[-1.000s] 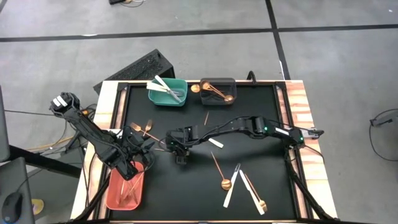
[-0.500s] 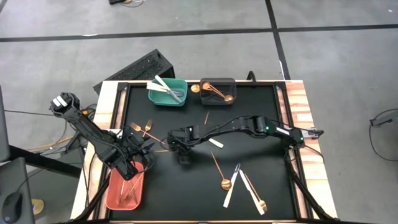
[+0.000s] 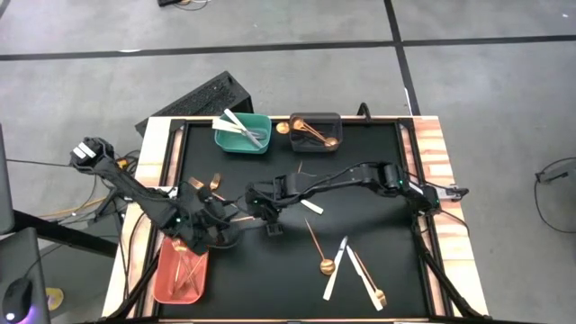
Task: Sort silverware by color (type)
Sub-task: Put the gold fork into the orange bin
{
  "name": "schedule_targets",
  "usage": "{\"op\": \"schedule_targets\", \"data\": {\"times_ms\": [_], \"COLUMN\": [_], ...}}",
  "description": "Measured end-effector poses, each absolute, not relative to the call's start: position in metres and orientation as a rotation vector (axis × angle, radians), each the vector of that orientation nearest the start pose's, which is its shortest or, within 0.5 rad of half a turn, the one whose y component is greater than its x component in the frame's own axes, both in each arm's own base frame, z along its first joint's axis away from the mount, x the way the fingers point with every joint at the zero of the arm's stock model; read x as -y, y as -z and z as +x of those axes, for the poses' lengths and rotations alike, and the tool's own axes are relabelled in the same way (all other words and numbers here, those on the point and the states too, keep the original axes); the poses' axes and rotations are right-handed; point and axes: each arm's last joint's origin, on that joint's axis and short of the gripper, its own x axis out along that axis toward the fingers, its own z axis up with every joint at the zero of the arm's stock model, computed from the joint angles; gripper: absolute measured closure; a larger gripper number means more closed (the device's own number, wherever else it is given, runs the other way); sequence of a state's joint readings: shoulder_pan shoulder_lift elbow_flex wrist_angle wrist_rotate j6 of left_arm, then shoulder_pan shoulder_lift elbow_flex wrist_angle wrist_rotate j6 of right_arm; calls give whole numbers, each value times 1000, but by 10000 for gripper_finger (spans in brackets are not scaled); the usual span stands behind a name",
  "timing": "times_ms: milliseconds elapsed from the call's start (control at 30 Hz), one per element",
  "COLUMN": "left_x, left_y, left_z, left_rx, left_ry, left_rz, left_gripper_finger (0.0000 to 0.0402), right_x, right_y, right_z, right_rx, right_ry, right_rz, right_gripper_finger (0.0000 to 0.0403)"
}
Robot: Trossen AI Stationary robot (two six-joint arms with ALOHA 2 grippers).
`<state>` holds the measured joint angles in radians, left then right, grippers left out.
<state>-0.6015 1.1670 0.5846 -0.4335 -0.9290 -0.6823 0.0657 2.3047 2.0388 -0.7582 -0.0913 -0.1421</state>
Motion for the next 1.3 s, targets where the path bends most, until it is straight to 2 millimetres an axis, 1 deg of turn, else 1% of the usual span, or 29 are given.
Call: {"op": "schedule_targets", "data": {"times_ms": [100, 233, 333, 433, 533, 700, 933, 1100, 1200, 1300], "left_x": [90, 84, 83, 83, 82, 79, 76, 77, 78, 75], "left_y": [-187, -182, -176, -171, -166, -165, -179, -188, -185, -176], "left_z": [186, 193, 203, 213, 219, 218, 212, 214, 219, 223], "left_rx": [-628, -692, -755, -763, -772, -785, -743, -693, -687, -723], "left_ry": [-465, -431, -332, -259, -251, -268, -253, -215, -204, -230], "left_rz": [106, 105, 98, 109, 135, 131, 117, 93, 95, 114], "left_gripper_finger": [248, 248, 248, 248, 248, 248, 248, 248, 248, 248], "right_x": [-38, -40, -41, -42, -42, -41, -32, -23, -24, -25], "right_y": [-211, -211, -213, -213, -213, -214, -216, -215, -216, -216], "right_z": [498, 498, 497, 496, 496, 496, 496, 496, 496, 496], "right_rx": [-1012, -1014, -1011, -1016, -1017, -1015, -1020, -1027, -1021, -1020], "right_ry": [-212, -207, -209, -216, -214, -201, -182, -159, -155, -158], "right_rz": [-103, -97, -98, -100, -100, -102, -105, -97, -88, -89], "right_gripper_finger": [381, 381, 381, 381, 380, 378, 379, 379, 378, 379]}}
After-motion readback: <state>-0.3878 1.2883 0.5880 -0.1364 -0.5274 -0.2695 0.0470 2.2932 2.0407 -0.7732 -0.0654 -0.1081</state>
